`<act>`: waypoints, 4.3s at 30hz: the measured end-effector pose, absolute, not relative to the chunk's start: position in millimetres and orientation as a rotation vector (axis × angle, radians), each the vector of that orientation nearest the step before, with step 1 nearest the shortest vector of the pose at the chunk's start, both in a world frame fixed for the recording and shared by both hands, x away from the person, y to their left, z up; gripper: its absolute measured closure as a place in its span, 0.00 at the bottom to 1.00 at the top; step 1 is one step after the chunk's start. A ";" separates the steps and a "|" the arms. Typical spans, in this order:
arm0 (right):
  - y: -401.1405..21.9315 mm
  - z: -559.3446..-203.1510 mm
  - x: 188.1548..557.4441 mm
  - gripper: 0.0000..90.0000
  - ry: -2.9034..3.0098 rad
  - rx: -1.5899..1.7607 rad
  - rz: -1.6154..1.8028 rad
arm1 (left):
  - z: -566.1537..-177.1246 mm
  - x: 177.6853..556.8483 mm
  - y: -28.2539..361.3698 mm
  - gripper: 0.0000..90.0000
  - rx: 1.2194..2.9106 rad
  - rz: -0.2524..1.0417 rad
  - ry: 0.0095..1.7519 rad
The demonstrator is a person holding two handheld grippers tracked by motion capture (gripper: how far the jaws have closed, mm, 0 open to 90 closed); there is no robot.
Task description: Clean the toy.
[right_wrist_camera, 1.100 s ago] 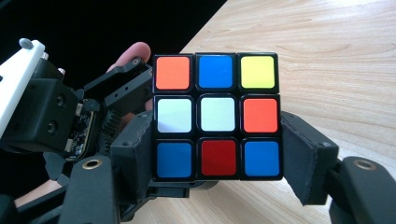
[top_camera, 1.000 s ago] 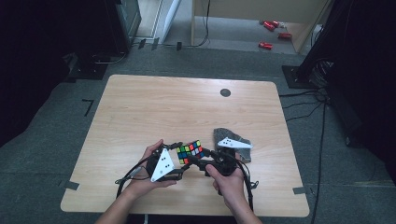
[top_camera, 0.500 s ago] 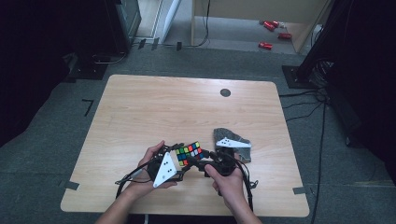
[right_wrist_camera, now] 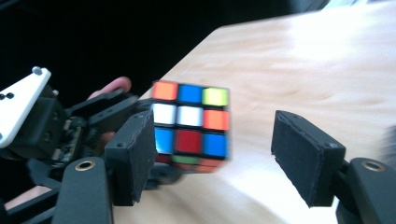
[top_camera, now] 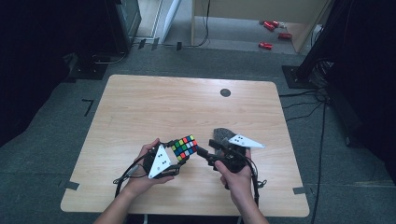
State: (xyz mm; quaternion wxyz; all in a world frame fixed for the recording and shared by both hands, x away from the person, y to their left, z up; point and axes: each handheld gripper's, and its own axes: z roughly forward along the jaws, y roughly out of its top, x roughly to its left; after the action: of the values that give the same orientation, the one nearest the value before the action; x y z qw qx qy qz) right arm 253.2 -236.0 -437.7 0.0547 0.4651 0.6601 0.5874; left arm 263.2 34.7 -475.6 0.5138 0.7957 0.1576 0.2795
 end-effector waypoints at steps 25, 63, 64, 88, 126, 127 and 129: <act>-282.0 -495.1 285.1 0.37 2.090 1.395 1.045 | -482.8 277.4 53.8 0.38 1.818 0.572 0.593; -233.9 -445.8 250.4 0.82 2.091 1.202 1.587 | -459.5 256.7 35.8 0.38 1.899 0.510 0.402; -234.3 -445.9 251.0 0.82 2.090 1.206 1.583 | -460.0 257.1 36.0 0.38 1.902 0.511 0.404; -218.3 -422.7 235.7 0.80 2.088 1.076 1.636 | -462.5 253.3 24.0 0.38 1.968 0.520 0.395; -185.0 -423.6 219.6 0.77 2.139 0.871 1.369 | -460.6 250.3 8.1 0.39 2.100 0.586 0.431; -179.7 -423.6 217.3 0.77 2.141 0.829 1.334 | -460.4 250.2 8.8 0.39 2.098 0.588 0.432; -176.0 -423.9 215.7 0.77 2.133 0.807 1.301 | -459.7 249.9 9.8 0.39 2.092 0.592 0.434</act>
State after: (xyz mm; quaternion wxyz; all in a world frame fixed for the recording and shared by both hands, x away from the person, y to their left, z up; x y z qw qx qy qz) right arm 215.7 -176.0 -423.9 0.2552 0.2972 0.7855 0.4791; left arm 249.9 9.8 -459.7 0.4458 0.8447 0.1753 0.2390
